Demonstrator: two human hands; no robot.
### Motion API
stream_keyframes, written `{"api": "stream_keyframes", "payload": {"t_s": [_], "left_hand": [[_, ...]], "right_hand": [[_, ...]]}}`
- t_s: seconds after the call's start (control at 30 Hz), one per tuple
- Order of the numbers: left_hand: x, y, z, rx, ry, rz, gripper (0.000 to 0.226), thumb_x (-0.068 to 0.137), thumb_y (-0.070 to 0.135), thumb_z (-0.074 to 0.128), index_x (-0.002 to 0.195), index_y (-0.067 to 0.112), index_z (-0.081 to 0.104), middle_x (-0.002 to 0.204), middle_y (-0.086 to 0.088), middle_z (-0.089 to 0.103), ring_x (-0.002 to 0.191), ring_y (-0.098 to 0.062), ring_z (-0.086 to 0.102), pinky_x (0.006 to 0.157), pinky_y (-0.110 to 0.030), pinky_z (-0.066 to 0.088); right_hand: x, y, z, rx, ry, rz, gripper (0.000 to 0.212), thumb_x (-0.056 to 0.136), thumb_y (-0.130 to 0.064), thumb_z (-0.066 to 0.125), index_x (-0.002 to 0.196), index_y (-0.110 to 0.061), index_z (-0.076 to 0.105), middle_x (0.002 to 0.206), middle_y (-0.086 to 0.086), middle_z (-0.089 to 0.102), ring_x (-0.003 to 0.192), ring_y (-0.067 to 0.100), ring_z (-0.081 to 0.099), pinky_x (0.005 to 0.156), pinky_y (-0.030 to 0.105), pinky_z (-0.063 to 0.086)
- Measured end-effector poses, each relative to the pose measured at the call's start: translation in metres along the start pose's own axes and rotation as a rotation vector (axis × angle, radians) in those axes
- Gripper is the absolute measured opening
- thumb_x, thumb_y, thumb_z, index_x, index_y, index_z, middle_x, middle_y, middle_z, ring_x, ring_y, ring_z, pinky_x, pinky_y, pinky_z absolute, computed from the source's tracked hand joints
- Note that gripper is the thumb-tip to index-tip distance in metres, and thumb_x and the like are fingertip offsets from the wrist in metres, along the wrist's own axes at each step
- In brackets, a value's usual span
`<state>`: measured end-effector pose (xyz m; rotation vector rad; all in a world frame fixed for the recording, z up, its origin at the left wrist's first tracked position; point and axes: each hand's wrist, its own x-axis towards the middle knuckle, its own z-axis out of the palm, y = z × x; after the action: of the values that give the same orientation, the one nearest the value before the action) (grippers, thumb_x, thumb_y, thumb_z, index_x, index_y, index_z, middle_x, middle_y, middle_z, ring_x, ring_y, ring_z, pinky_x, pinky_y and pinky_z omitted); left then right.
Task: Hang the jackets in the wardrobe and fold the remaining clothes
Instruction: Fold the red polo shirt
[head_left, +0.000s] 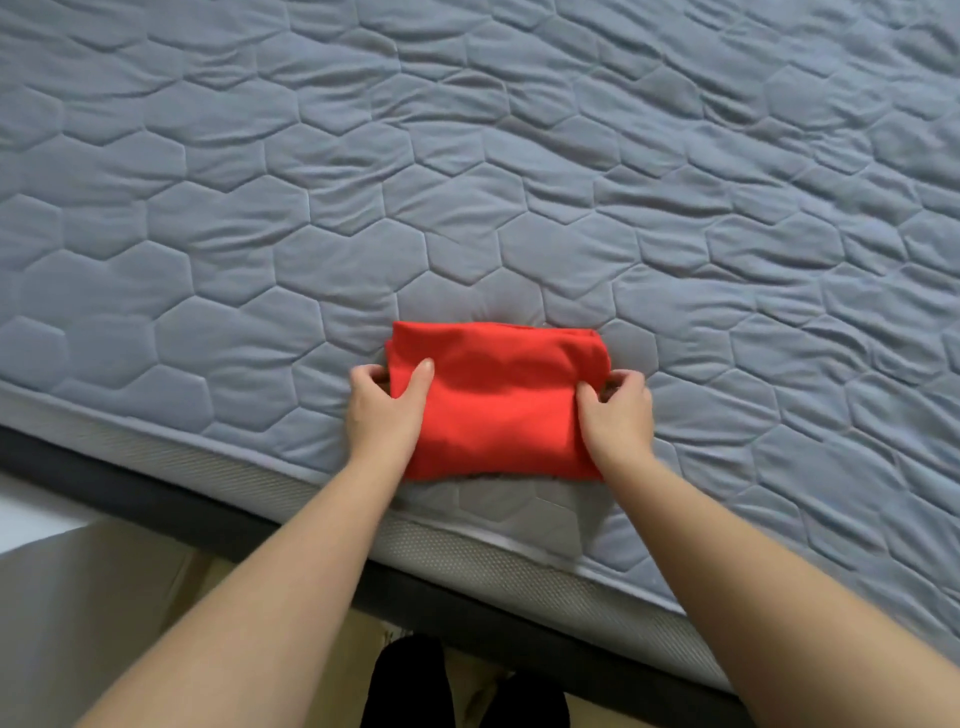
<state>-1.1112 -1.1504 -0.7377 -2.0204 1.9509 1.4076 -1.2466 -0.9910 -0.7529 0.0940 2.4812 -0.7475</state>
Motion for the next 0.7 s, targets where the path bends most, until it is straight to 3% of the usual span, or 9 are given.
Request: {"api": "stream_keyframes", "payload": {"t_s": [0.07,0.13,0.23,0.33,0.47,0.53,0.6,0.7], "left_hand": [[0.001,0.002,0.000,-0.064,-0.135,-0.123,0.059,0.081,0.054,0.064,0.116,0.007,0.059,0.114,-0.010,0.064,0.108,-0.026,0.060,0.096,-0.036,0.045],[-0.008,0.008,-0.008,-0.151,-0.210,-0.137,0.054,0.083,0.051,0.064,0.114,0.007,0.065,0.108,-0.010,0.068,0.104,-0.026,0.063,0.091,-0.034,0.049],[-0.028,0.047,-0.041,-0.191,-0.135,-0.014,0.035,0.089,0.043,0.060,0.100,0.011,0.065,0.097,-0.008,0.066,0.098,-0.026,0.064,0.082,-0.032,0.048],[-0.053,0.107,-0.099,-0.215,-0.058,0.115,0.034,0.091,0.045,0.058,0.092,0.011,0.064,0.094,-0.013,0.067,0.094,-0.028,0.064,0.084,-0.040,0.048],[-0.110,0.212,-0.197,-0.310,-0.042,0.304,0.023,0.093,0.037,0.057,0.093,0.015,0.063,0.094,-0.008,0.065,0.090,-0.020,0.061,0.077,-0.034,0.045],[-0.158,0.264,-0.261,-0.396,-0.037,0.399,0.021,0.093,0.037,0.057,0.093,0.017,0.064,0.090,-0.002,0.066,0.088,-0.019,0.062,0.074,-0.030,0.048],[-0.212,0.301,-0.321,-0.437,-0.054,0.506,0.017,0.094,0.033,0.056,0.092,0.018,0.064,0.083,0.006,0.063,0.077,-0.009,0.059,0.066,-0.018,0.047],[-0.288,0.323,-0.390,-0.509,-0.088,0.638,0.009,0.095,0.027,0.056,0.096,0.021,0.062,0.085,0.010,0.063,0.073,-0.002,0.057,0.063,-0.010,0.047]], "right_hand": [[-0.001,-0.008,0.000,0.069,-0.111,0.127,0.035,0.094,-0.030,0.048,0.116,-0.003,0.054,0.119,0.017,0.059,0.111,0.033,0.054,0.091,0.036,0.039],[-0.008,-0.017,-0.011,0.189,-0.195,0.125,0.036,0.098,-0.030,0.044,0.113,0.000,0.058,0.117,0.017,0.062,0.110,0.031,0.056,0.088,0.033,0.040],[-0.027,-0.054,-0.054,0.286,-0.083,-0.036,0.027,0.100,-0.023,0.045,0.108,-0.001,0.058,0.106,0.014,0.062,0.102,0.027,0.056,0.077,0.026,0.036],[-0.052,-0.110,-0.114,0.335,0.021,-0.223,0.022,0.100,-0.017,0.045,0.106,0.000,0.058,0.095,0.006,0.057,0.089,0.018,0.051,0.071,0.022,0.031],[-0.108,-0.207,-0.206,0.432,0.084,-0.376,0.017,0.100,-0.019,0.046,0.096,-0.006,0.056,0.085,0.003,0.057,0.082,0.018,0.051,0.077,0.037,0.040],[-0.163,-0.263,-0.260,0.534,0.052,-0.420,0.019,0.100,-0.023,0.046,0.096,-0.009,0.057,0.084,0.000,0.059,0.080,0.015,0.053,0.078,0.036,0.043],[-0.222,-0.305,-0.314,0.695,-0.040,-0.461,0.019,0.097,-0.034,0.051,0.095,-0.018,0.061,0.087,-0.004,0.064,0.083,0.010,0.057,0.080,0.033,0.046],[-0.297,-0.335,-0.381,0.852,-0.170,-0.525,0.019,0.090,-0.038,0.061,0.092,-0.020,0.065,0.091,-0.001,0.068,0.087,0.014,0.061,0.083,0.036,0.050]]}}
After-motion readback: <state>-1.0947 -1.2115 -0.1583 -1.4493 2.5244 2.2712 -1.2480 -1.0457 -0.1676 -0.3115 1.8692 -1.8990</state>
